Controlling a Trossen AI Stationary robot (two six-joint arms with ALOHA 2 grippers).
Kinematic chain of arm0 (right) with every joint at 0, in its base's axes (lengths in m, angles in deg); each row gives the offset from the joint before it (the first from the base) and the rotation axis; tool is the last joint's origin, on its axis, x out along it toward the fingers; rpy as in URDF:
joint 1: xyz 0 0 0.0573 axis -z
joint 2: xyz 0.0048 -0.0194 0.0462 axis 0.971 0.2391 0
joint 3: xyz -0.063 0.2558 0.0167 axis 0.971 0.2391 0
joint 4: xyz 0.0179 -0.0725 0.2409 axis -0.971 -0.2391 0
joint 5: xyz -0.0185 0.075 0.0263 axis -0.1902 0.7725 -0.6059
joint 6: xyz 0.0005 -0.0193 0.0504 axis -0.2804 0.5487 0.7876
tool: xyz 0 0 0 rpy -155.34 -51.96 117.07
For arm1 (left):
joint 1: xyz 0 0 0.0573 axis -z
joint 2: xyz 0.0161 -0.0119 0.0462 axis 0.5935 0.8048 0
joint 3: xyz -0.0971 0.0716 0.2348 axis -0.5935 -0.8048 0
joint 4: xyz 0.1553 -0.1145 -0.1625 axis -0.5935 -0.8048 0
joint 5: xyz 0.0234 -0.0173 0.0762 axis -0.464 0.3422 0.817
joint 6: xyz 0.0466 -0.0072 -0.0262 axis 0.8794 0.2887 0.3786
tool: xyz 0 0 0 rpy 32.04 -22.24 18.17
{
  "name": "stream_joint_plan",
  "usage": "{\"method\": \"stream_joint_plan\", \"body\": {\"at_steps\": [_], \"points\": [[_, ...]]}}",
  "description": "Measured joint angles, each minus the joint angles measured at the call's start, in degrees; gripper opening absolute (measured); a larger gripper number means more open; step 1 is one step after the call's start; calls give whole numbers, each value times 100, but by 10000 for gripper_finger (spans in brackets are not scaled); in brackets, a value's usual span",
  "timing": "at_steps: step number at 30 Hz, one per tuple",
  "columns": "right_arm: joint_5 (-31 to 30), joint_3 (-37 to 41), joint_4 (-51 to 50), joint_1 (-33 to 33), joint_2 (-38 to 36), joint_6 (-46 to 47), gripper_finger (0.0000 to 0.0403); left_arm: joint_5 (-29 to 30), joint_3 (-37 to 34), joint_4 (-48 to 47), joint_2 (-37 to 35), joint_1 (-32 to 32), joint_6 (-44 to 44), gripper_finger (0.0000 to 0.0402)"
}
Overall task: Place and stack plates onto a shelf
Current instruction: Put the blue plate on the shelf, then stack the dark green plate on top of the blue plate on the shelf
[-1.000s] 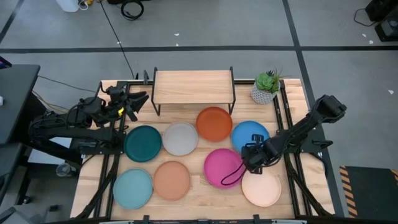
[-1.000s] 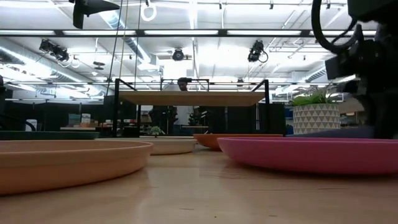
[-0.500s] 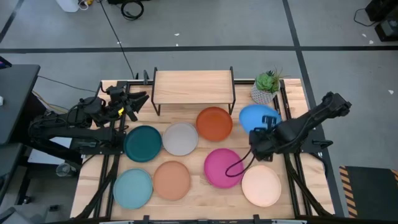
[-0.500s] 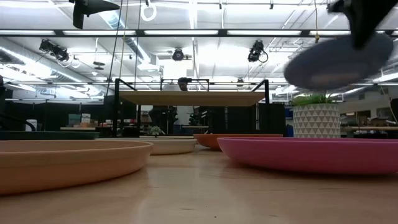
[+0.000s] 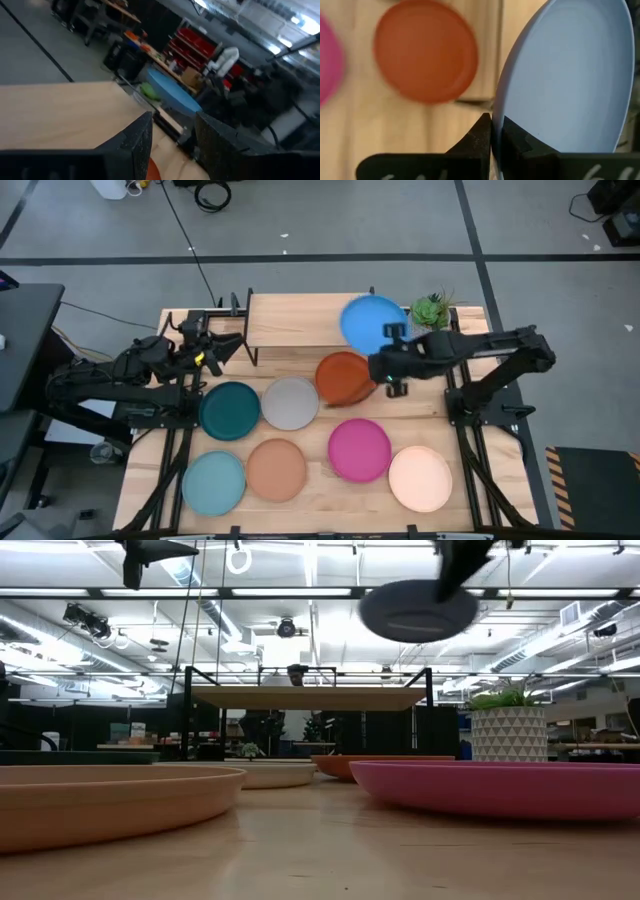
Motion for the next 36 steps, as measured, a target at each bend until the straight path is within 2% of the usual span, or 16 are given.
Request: {"method": "stream_joint_plan", "body": {"at_steps": [3, 7, 13, 18, 24, 33, 36], "points": [[142, -1, 747, 445, 117, -883, 26, -63, 337, -688, 148, 2, -38, 153], [673, -2, 1654, 1043, 414, -1785, 26, -37, 1054, -1788, 446, -1, 241, 153], [1032, -2, 2447, 1626, 984, -2492, 26, -11, 1868, -2818, 700, -3, 551, 153], [1188, -2, 2383, 1881, 1450, -2459, 26, -15, 1990, -2990, 680, -3, 517, 153], [1060, -4, 1997, 2005, 1716, -1684, 37, -236, 1990, -3080, 695, -3, 477, 153], [1210, -4, 1796, 1966, 1333, -961, 114, -444, 1990, -3167, 790, -1, 335, 154], [1200, -4, 1750, 1886, 1055, -727, 140, -710, 1990, -3411, 882, -3, 127, 158]]}}
